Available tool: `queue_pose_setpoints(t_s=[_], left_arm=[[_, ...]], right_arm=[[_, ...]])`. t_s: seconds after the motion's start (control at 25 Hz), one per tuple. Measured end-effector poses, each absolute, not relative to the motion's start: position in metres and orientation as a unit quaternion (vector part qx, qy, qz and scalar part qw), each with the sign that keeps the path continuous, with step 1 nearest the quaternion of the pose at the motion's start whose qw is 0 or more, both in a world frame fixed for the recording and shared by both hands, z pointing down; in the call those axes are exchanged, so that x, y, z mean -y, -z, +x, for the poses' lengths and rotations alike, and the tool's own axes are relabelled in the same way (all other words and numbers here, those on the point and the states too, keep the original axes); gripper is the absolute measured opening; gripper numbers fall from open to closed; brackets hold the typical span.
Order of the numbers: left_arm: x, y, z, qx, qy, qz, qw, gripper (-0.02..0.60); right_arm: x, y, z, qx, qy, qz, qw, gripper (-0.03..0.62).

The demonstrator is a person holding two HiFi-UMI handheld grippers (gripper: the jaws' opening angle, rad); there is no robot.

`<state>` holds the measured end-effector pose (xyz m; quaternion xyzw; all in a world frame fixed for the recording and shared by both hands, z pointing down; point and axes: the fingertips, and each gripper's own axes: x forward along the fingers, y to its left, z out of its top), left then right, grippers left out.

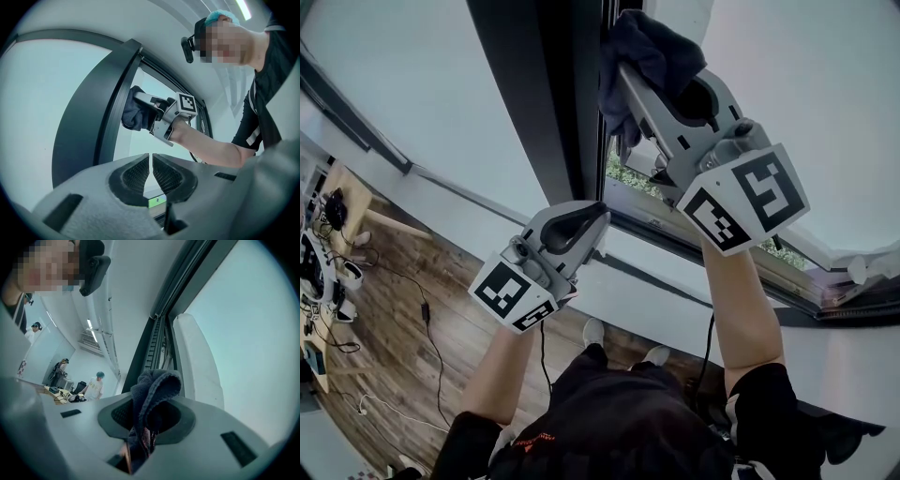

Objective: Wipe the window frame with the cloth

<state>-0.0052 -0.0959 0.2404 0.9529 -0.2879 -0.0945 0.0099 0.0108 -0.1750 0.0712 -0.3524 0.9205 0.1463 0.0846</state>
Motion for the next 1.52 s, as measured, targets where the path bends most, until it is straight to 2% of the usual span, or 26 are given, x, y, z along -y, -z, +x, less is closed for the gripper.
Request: queue_pose_setpoints(t_s=[1.52], left_arm=[[0.101, -0.308, -0.014, 0.31, 0.072, 0.945, 0.081, 0.037]], right_arm=[[0.19, -0.207, 0.006, -0.935, -0.049, -0.349, 0.035, 0.081]])
